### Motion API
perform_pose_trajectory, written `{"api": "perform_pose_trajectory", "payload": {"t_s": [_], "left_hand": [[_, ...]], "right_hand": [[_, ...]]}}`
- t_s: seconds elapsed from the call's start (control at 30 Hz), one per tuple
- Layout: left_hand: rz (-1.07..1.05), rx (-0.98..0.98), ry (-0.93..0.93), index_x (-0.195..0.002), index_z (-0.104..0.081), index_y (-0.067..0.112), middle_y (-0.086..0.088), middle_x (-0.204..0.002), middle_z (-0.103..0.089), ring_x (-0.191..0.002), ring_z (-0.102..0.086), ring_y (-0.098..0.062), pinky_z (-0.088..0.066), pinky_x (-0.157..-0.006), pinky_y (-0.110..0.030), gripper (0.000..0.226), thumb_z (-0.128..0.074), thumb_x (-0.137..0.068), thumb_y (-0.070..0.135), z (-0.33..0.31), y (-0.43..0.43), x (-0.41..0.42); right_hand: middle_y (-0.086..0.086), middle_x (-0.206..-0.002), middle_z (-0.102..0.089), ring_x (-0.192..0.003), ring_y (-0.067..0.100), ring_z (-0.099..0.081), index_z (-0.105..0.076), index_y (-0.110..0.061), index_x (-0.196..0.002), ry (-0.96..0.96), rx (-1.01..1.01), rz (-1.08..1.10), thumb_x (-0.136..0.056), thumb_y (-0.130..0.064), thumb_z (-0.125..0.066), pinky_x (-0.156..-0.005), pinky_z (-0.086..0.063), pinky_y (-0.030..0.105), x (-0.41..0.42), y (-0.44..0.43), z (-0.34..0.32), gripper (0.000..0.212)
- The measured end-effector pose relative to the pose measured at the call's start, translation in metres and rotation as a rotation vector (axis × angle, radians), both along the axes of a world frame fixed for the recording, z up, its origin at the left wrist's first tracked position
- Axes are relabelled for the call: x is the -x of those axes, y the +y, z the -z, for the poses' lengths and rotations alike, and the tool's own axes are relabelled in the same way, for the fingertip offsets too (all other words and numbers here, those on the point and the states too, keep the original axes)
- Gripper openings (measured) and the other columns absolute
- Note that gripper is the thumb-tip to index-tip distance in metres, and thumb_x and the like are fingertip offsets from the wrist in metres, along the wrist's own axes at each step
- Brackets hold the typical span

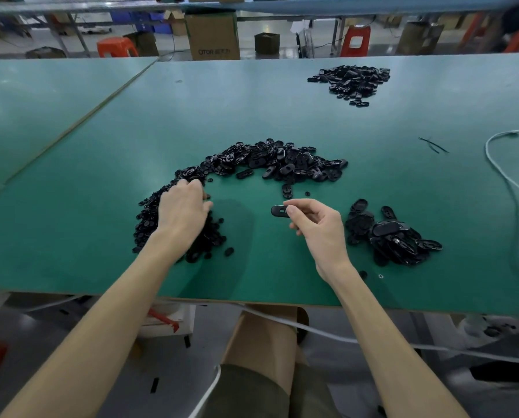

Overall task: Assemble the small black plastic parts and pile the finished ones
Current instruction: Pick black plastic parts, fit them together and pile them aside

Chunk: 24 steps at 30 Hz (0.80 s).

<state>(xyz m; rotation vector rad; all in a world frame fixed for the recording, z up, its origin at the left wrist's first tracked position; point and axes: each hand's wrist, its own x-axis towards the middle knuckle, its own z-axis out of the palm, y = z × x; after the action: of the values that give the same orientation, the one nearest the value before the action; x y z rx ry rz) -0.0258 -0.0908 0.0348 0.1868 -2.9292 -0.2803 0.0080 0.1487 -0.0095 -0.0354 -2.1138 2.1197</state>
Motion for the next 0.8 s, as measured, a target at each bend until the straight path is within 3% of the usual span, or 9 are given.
{"api": "perform_pose_trajectory", "payload": {"t_s": [0.27,0.5,0.63,0.8], "left_hand": [[0.046,-0.035,0.015,-0.100,-0.073,0.013,-0.007,-0.103,-0.071,-0.099,-0.066,-0.029,-0.047,-0.095,-0.044,0.010,-0.072,-0.096,0.022,0.002,-0.011,0.000],[0.044,-0.090,0.032,-0.099,-0.073,0.015,0.002,-0.088,-0.065,-0.083,-0.056,-0.021,-0.046,-0.100,-0.045,0.008,-0.073,-0.094,0.021,0.003,-0.018,0.001],[0.039,-0.078,0.027,-0.098,-0.073,0.014,-0.005,-0.099,-0.073,-0.096,-0.066,-0.028,-0.046,-0.099,-0.045,0.009,-0.072,-0.095,0.022,0.003,-0.015,0.001],[0.029,-0.124,0.013,-0.094,-0.073,0.013,-0.006,-0.098,-0.072,-0.090,-0.063,-0.025,-0.049,-0.092,-0.042,0.014,-0.076,-0.093,0.026,0.004,-0.018,0.003]], "right_hand": [[0.001,-0.083,-0.076,-0.069,0.006,-0.062,-0.079,-0.017,-0.099,0.002,-0.006,0.001,-0.097,-0.010,-0.071,-0.065,-0.052,0.022,0.000,0.000,0.000,0.011],[-0.007,-0.082,-0.076,-0.069,0.005,-0.064,-0.079,-0.020,-0.098,0.006,-0.012,0.001,-0.097,-0.012,-0.071,-0.065,-0.052,0.021,0.000,0.002,0.000,0.011],[-0.008,-0.081,-0.077,-0.068,0.005,-0.064,-0.079,-0.023,-0.096,0.007,-0.013,0.002,-0.097,-0.012,-0.071,-0.065,-0.052,0.021,0.000,0.001,0.001,0.013],[-0.007,-0.080,-0.076,-0.068,0.005,-0.064,-0.079,-0.021,-0.097,0.004,-0.010,0.002,-0.097,-0.012,-0.071,-0.066,-0.052,0.023,0.000,0.001,0.001,0.012]]}}
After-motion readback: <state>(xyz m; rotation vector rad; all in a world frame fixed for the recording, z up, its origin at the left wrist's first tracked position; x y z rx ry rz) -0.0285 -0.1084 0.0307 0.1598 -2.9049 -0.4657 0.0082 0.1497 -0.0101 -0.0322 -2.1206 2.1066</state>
